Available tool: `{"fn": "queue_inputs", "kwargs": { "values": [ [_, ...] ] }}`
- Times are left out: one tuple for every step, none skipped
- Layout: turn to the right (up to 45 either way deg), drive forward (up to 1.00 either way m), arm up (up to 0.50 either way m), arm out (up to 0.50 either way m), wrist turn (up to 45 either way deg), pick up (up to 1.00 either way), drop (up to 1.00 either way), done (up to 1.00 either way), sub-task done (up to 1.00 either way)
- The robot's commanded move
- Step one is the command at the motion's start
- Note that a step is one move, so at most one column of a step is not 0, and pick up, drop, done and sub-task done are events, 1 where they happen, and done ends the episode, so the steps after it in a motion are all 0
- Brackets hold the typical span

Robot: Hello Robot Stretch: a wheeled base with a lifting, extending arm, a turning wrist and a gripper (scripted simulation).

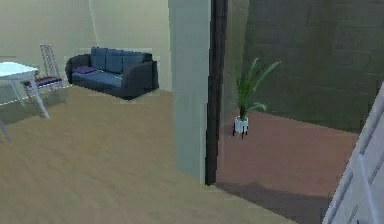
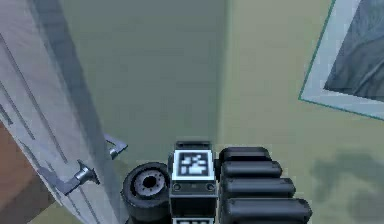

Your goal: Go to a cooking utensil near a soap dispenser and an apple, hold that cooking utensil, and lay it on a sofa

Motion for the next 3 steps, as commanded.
{"fn": "queue_inputs", "kwargs": {
  "values": [
    [-27.0, 0.00, 0.00, 0.00, 0.0, 0.00, 0.00, 0.00, 0.00],
    [0.0, 1.00, 0.00, 0.00, 0.0, 0.00, 0.00, 0.00, 0.00],
    [0.0, 1.00, 0.00, 0.00, 0.0, 0.00, 0.00, 0.00, 0.00]
  ]
}}
